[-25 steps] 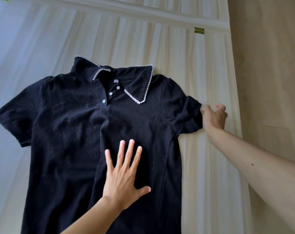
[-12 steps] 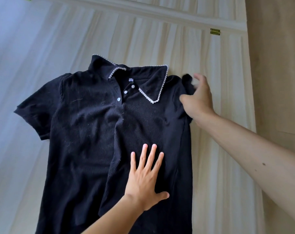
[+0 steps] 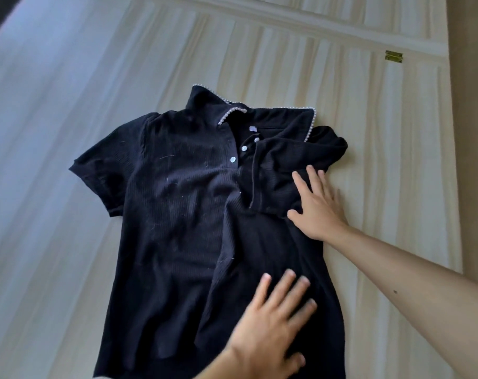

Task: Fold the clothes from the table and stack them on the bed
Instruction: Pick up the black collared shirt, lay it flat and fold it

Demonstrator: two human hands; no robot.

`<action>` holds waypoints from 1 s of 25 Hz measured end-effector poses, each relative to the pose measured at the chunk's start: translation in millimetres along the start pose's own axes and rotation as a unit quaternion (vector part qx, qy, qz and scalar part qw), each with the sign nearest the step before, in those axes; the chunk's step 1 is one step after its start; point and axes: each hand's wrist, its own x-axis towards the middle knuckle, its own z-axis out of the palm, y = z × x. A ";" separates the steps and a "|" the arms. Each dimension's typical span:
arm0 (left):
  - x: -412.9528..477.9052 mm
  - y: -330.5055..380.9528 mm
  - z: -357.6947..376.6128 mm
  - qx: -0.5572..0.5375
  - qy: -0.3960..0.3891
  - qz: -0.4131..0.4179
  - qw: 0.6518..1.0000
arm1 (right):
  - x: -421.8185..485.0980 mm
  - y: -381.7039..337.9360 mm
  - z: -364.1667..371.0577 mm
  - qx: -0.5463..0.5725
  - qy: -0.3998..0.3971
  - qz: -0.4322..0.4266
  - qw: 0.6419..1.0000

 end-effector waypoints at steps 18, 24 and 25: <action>-75.8 -295.0 -91.0 -0.324 0.242 -0.726 0.556 | 19.8 -198.7 20.3 0.008 -0.019 -0.254 0.967; -95.9 -322.0 -113.9 -0.393 0.413 -0.612 0.547 | 30.4 -216.4 25.4 -0.037 -0.017 -0.212 0.976; -101.2 -322.1 -120.5 -0.369 0.417 -0.609 0.565 | 31.6 -219.3 24.1 -0.040 -0.010 -0.201 0.979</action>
